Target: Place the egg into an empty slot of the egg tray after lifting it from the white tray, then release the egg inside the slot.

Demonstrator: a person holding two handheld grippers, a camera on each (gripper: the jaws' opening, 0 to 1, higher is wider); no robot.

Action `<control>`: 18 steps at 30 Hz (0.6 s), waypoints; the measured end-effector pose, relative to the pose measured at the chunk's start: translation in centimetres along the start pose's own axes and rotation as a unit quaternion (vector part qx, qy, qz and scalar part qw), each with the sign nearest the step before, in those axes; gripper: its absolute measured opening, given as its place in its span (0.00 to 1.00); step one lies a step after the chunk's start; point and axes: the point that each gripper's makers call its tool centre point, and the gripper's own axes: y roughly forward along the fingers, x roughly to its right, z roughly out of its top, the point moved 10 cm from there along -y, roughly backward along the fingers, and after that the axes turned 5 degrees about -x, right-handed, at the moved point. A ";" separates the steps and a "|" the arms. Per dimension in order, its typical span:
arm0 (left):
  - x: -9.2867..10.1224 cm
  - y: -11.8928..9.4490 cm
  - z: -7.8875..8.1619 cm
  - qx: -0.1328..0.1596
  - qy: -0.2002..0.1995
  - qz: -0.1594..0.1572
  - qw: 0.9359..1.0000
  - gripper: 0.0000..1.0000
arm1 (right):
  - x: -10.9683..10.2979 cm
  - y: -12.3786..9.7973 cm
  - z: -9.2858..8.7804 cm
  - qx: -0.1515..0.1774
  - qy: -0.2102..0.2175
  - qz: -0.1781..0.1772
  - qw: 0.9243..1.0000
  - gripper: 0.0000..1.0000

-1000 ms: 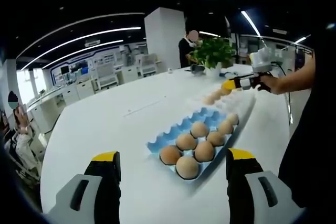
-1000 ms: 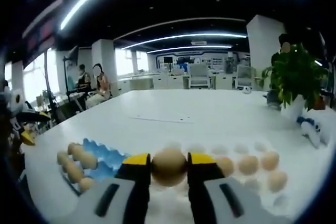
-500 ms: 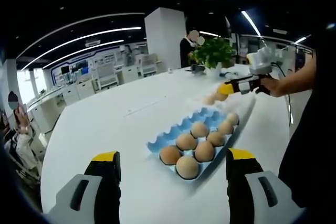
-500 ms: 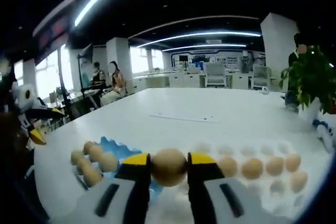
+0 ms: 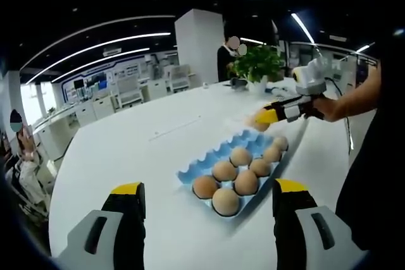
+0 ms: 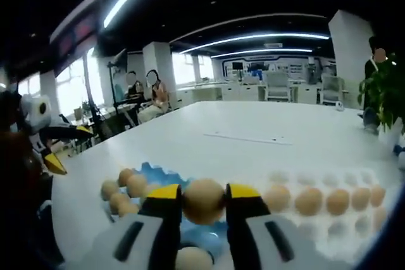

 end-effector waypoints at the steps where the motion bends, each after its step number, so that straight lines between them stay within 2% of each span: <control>1: 0.0 0.0 0.0 0.000 0.000 0.000 1.000 0.84 | -0.1 0.1 -0.1 0.000 -0.002 0.001 1.000 0.26; 6: -0.1 0.0 0.0 0.000 0.000 0.001 1.000 0.84 | -0.7 0.9 -0.6 -0.018 -0.008 0.018 1.000 0.27; 18: -0.1 0.1 0.0 0.001 0.000 0.001 1.000 0.84 | -1.2 2.1 -1.2 -0.043 -0.021 0.033 0.998 0.27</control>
